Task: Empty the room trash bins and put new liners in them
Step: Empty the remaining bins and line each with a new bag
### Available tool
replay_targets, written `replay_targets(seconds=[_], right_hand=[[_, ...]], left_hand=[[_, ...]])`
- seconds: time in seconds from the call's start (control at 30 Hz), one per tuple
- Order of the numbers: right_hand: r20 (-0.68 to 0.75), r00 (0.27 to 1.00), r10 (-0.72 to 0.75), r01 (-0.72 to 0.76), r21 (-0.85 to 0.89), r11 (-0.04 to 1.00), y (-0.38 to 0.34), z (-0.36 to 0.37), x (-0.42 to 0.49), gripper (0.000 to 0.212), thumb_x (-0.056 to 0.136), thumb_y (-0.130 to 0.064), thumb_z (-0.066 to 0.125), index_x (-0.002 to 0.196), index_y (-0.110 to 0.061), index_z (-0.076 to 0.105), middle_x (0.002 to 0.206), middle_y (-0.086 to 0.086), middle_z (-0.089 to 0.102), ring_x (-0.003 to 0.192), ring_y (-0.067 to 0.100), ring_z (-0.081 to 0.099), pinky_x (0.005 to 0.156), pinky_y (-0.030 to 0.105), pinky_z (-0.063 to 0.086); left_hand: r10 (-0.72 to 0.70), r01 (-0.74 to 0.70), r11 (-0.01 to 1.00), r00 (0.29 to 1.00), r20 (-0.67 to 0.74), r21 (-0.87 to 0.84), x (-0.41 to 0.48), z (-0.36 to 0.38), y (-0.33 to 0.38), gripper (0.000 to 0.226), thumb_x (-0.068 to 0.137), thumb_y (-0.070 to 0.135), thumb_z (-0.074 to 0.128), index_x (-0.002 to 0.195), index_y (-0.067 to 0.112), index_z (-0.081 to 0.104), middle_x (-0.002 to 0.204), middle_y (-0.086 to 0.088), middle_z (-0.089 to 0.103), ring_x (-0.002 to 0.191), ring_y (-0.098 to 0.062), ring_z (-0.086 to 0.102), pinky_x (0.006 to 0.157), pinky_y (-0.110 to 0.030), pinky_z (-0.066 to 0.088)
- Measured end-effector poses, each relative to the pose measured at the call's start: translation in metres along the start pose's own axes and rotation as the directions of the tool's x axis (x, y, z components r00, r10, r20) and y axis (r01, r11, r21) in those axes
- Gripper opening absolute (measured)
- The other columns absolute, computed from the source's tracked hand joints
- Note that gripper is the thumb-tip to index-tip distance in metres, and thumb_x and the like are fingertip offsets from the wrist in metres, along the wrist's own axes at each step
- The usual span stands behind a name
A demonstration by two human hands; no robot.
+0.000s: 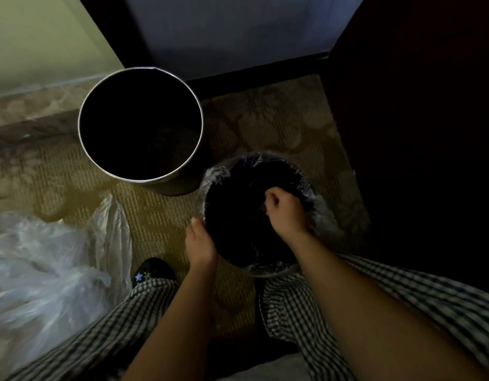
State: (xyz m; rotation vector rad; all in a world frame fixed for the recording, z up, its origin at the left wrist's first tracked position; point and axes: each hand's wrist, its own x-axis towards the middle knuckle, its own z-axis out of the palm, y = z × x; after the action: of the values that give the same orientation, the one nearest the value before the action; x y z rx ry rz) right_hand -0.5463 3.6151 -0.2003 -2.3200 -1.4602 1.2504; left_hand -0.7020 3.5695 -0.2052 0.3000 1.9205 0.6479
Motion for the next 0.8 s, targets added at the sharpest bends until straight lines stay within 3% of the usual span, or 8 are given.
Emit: replay_targets(seconds=[0.13,0.27,0.37,0.43,0.5,0.67,0.73,0.8], right_hand=[[-0.355,0.933,-0.052,0.086,0.082,0.993,-0.007,-0.023,-0.021,0.019,0.096,-0.016,0.048,0.107,-0.013,0.063,0.091,0.01,0.067,0.078,0.02,0.057,0.066,0.026,0.039],[-0.441,0.848,0.294,-0.138,0.353,0.925,0.011,-0.048,-0.032,0.036,0.094,-0.009,0.047,0.13,-0.008,0.05,0.11,0.017,0.064,0.104,0.031,0.06,0.084,0.033,0.045],[-0.246,0.811,0.531,-0.427,0.372,0.824,0.035,-0.061,-0.03,0.038,0.093,-0.015,0.053,0.127,-0.001,0.051,0.122,0.022,0.058,0.11,0.036,0.058,0.092,0.04,0.049],[0.104,0.763,0.638,-0.592,0.509,0.625,0.04,-0.069,-0.034,0.014,0.094,-0.019,0.052,0.093,-0.006,0.057,0.085,0.012,0.059,0.066,0.022,0.06,0.051,0.026,0.05],[0.355,0.7,0.62,-0.698,0.524,0.488,0.045,-0.075,-0.039,0.023,0.097,-0.017,0.049,0.073,-0.013,0.048,0.061,0.001,0.045,0.035,0.006,0.04,0.029,0.015,0.028],[0.368,0.657,0.659,-0.723,0.556,0.411,0.062,-0.074,-0.034,0.025,0.096,0.0,0.04,0.071,-0.005,0.045,0.06,0.006,0.043,0.022,0.004,0.03,0.026,0.011,0.023],[0.347,0.653,0.673,-0.71,0.59,0.385,0.067,-0.069,-0.034,0.026,0.095,0.005,0.036,0.071,-0.001,0.044,0.055,0.011,0.045,0.033,0.011,0.044,0.025,0.014,0.032],[0.331,0.653,0.681,-0.691,0.627,0.359,0.069,-0.065,-0.033,0.025,0.097,0.006,0.036,0.073,0.0,0.044,0.065,0.013,0.044,0.056,0.017,0.046,0.038,0.016,0.048]], left_hand=[[0.037,-0.037,0.999,0.999,-0.006,0.036,-0.007,0.0,0.006,0.051,0.104,0.033,0.021,0.138,0.002,0.042,0.144,-0.018,0.041,0.132,-0.033,0.039,0.11,-0.041,0.029],[-0.107,0.113,0.986,0.993,-0.058,0.121,-0.019,-0.009,-0.006,0.044,0.104,0.022,0.024,0.129,-0.008,0.044,0.129,-0.023,0.047,0.118,-0.04,0.046,0.098,-0.044,0.037],[-0.411,0.416,0.909,0.896,0.166,0.005,-0.039,-0.02,-0.02,0.033,0.102,0.021,0.03,0.086,0.0,0.051,0.075,-0.015,0.048,0.067,-0.03,0.048,0.062,-0.035,0.04],[-0.509,0.558,0.828,0.784,0.355,-0.045,-0.052,-0.02,-0.028,0.037,0.101,0.023,0.034,0.067,0.012,0.041,0.049,-0.003,0.039,0.052,-0.016,0.031,0.052,-0.028,0.026],[-0.52,0.594,0.804,0.725,0.452,-0.028,-0.061,-0.02,-0.029,0.036,0.1,0.023,0.039,0.065,0.015,0.04,0.043,0.003,0.037,0.049,-0.012,0.03,0.052,-0.025,0.026],[-0.423,0.39,0.904,0.766,0.484,0.174,-0.05,-0.021,-0.03,0.033,0.096,0.023,0.053,0.065,0.016,0.044,0.043,0.003,0.035,0.039,-0.01,0.031,0.043,-0.019,0.025],[-0.405,0.353,0.914,0.755,0.515,0.201,-0.049,-0.022,-0.033,0.035,0.096,0.02,0.053,0.063,0.014,0.042,0.043,0.002,0.034,0.033,-0.009,0.031,0.039,-0.016,0.024],[-0.418,0.383,0.906,0.749,0.513,0.179,-0.049,-0.024,-0.036,0.033,0.097,0.012,0.05,0.065,0.01,0.043,0.042,-0.001,0.036,0.03,-0.008,0.033,0.035,-0.013,0.027]])
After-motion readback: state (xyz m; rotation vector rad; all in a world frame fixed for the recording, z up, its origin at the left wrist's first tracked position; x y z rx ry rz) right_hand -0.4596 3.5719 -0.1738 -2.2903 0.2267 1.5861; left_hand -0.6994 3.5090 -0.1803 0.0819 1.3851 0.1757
